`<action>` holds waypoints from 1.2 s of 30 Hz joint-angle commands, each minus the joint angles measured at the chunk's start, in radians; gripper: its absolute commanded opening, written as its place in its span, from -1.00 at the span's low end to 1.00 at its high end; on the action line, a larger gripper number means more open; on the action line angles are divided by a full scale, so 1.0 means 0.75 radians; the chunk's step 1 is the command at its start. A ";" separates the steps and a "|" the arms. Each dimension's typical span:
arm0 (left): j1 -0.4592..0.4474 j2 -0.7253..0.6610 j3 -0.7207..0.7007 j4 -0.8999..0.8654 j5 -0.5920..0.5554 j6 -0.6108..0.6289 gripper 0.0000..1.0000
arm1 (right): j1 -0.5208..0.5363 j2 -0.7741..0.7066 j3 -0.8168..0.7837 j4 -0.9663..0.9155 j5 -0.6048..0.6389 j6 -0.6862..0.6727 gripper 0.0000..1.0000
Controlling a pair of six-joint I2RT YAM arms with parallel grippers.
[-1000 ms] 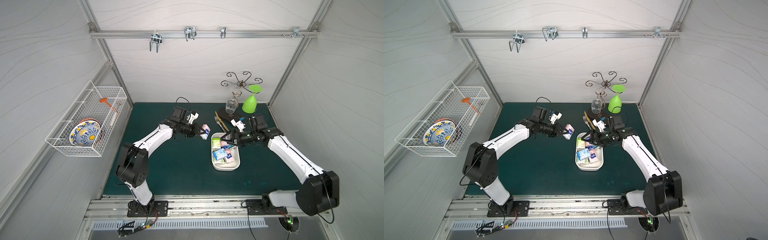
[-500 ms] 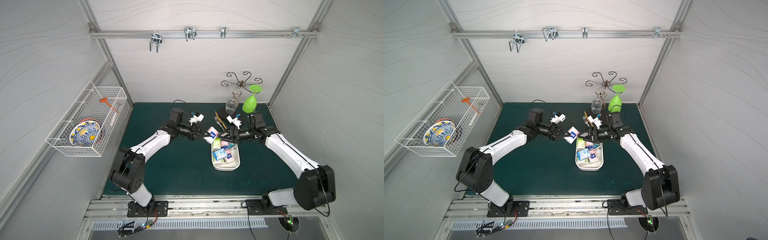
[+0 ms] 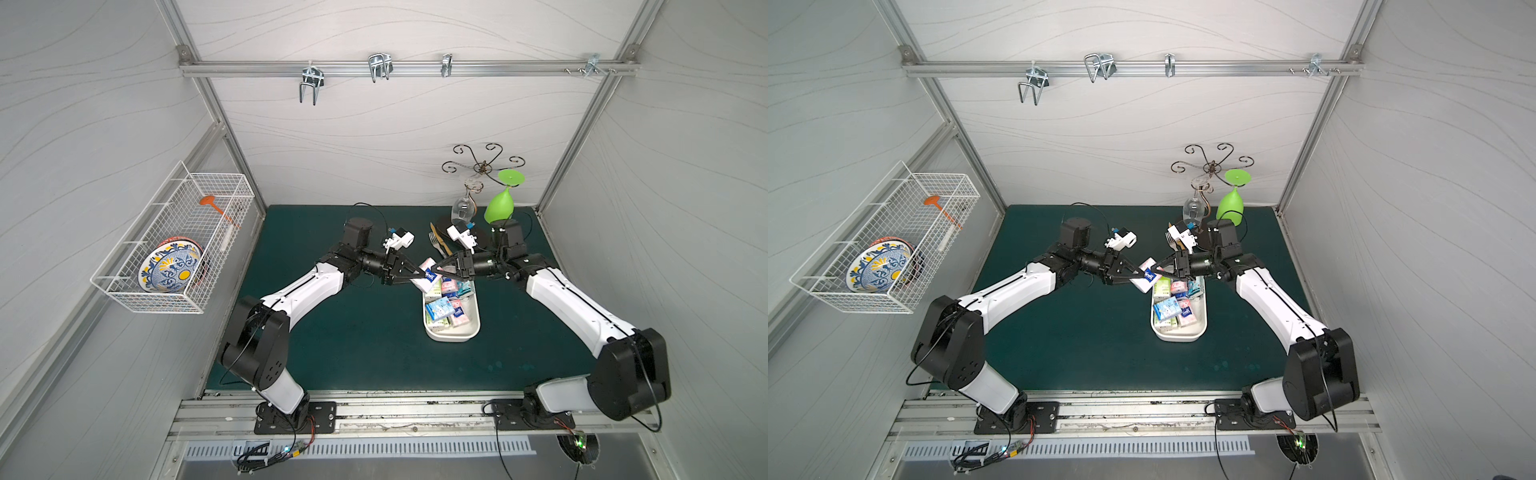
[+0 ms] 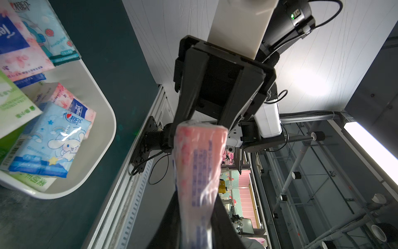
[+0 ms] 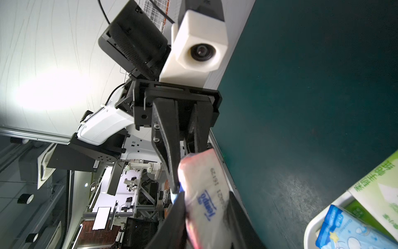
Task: Put the pocket tissues into the storage box
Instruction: Pick up the pocket tissues from the center of the board, then place the pocket tissues in the storage box.
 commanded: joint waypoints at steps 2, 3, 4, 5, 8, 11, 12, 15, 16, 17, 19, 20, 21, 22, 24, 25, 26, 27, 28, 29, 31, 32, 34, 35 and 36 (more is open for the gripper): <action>-0.014 -0.003 0.039 0.059 -0.003 -0.003 -0.80 | 0.019 0.000 -0.005 0.027 -0.008 0.004 -0.71; -0.014 -0.001 0.044 0.049 -0.011 -0.003 -0.57 | 0.018 -0.004 -0.007 0.021 0.000 0.006 -0.76; -0.013 0.005 0.047 0.043 -0.018 -0.004 -0.22 | 0.018 -0.012 -0.006 0.012 0.007 0.003 -0.77; -0.014 0.009 0.052 0.028 -0.031 0.000 0.21 | 0.017 -0.021 -0.002 -0.011 0.022 -0.004 -0.78; -0.008 0.007 0.070 -0.097 -0.102 0.072 0.99 | -0.002 -0.061 0.025 -0.158 0.114 -0.054 -0.73; 0.020 -0.014 0.112 -0.327 -0.238 0.238 0.99 | -0.055 -0.134 0.055 -0.413 0.328 -0.109 -0.70; 0.033 -0.024 0.130 -0.416 -0.303 0.303 0.99 | -0.071 -0.163 0.064 -0.514 0.426 -0.133 -0.68; 0.060 -0.035 0.202 -0.705 -0.563 0.487 0.99 | -0.087 -0.263 0.074 -0.758 0.723 -0.165 -0.67; 0.061 -0.035 0.224 -0.777 -0.664 0.542 0.99 | -0.084 -0.290 0.068 -0.813 0.791 -0.163 -0.67; 0.060 -0.035 0.242 -0.851 -0.778 0.583 0.99 | -0.084 -0.323 0.058 -0.868 0.871 -0.153 -0.65; 0.060 -0.039 0.250 -0.923 -0.941 0.616 0.99 | -0.077 -0.383 0.023 -0.934 1.005 -0.115 -0.64; 0.060 -0.044 0.245 -0.937 -1.005 0.620 0.99 | -0.070 -0.415 0.003 -0.958 1.084 -0.086 -0.63; 0.060 -0.047 0.237 -0.939 -1.050 0.621 0.99 | -0.061 -0.443 -0.019 -0.971 1.147 -0.057 -0.63; 0.061 -0.053 0.225 -0.938 -1.073 0.616 0.99 | -0.052 -0.465 -0.038 -0.971 1.193 -0.038 -0.63; 0.059 -0.064 0.196 -0.920 -1.102 0.605 0.99 | -0.013 -0.498 -0.082 -0.972 1.317 0.008 -0.62; 0.056 -0.070 0.183 -0.905 -1.103 0.594 0.99 | 0.004 -0.507 -0.102 -0.959 1.357 0.019 -0.62; 0.054 -0.076 0.161 -0.881 -1.097 0.578 0.99 | 0.021 -0.506 -0.121 -0.949 1.403 0.028 -0.62; 0.048 -0.082 0.140 -0.852 -1.087 0.560 0.99 | 0.031 -0.500 -0.139 -0.935 1.437 0.031 -0.62; 0.041 -0.086 0.119 -0.829 -1.083 0.542 0.99 | 0.037 -0.489 -0.149 -0.922 1.454 0.032 -0.62; 0.028 -0.090 0.101 -0.806 -1.079 0.522 0.99 | 0.049 -0.479 -0.159 -0.902 1.483 0.031 -0.62; -0.005 -0.091 0.071 -0.770 -1.068 0.494 0.99 | 0.067 -0.458 -0.173 -0.864 1.529 0.008 -0.62; -0.023 -0.089 0.060 -0.759 -1.068 0.479 0.99 | 0.076 -0.449 -0.179 -0.847 1.554 -0.003 -0.61; -0.061 -0.083 0.041 -0.729 -1.064 0.458 0.99 | 0.090 -0.427 -0.186 -0.816 1.576 -0.020 -0.61; -0.081 -0.077 0.034 -0.721 -1.069 0.448 0.99 | 0.100 -0.423 -0.193 -0.794 1.588 -0.026 -0.61; -0.095 -0.071 0.026 -0.712 -1.076 0.439 0.99 | 0.107 -0.416 -0.201 -0.773 1.592 -0.030 -0.61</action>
